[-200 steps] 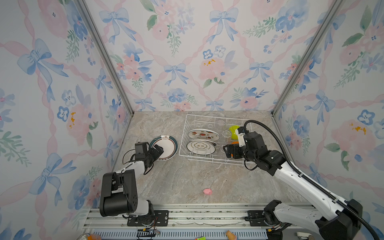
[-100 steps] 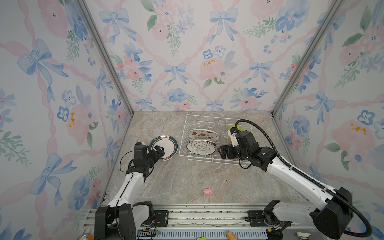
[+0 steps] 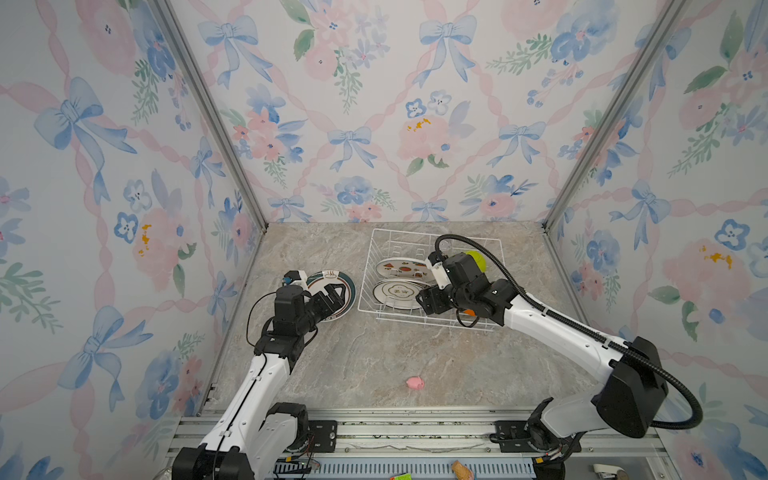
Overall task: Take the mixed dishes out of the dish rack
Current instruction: 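Reach the right gripper into the rack and grasp the white plate with green text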
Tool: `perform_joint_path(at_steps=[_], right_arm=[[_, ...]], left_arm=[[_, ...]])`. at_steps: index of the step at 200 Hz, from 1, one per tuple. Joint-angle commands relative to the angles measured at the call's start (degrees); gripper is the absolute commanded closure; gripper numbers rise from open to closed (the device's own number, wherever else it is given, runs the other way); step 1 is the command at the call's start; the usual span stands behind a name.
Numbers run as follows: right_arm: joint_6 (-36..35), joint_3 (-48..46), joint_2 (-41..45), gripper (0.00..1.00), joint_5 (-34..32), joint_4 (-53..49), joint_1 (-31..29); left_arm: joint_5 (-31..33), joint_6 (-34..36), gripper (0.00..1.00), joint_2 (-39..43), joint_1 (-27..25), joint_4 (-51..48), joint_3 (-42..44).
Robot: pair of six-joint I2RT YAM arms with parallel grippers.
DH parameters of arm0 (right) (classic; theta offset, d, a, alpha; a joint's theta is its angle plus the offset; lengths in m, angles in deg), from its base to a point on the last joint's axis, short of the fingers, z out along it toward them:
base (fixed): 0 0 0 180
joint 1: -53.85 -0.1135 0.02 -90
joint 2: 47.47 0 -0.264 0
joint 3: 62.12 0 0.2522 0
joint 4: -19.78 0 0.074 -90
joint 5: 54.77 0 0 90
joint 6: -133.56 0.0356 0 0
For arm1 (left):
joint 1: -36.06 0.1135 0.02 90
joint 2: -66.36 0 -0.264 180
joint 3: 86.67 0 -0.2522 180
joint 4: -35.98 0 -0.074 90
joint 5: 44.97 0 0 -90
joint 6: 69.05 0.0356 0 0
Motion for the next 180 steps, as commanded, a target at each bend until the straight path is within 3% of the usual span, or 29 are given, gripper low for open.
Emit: perform_joint_path(at_steps=[1,60,105,180], right_arm=[[-5.2,3.2,-2.7,0.22,-1.0,-0.4,-0.7],[-8.5,9.2,-9.4,0.34,2.2,-1.1,-0.8],[-10.2,15.8,-14.2,0.42,0.1,-7.0,-1.8],[-11.3,17.4,-15.0,0.45,1.3,-9.7,-3.7]], left_arm=[[1.0,2.3,0.02,0.9,-1.2,-0.5,-1.8],[-0.4,4.5,0.02,-1.2,-2.5,-0.2,-4.2],[-1.3,3.0,0.02,-1.4,-2.8,3.0,-2.5],[-2.2,1.3,0.02,-0.7,-4.1,6.2,-1.7]])
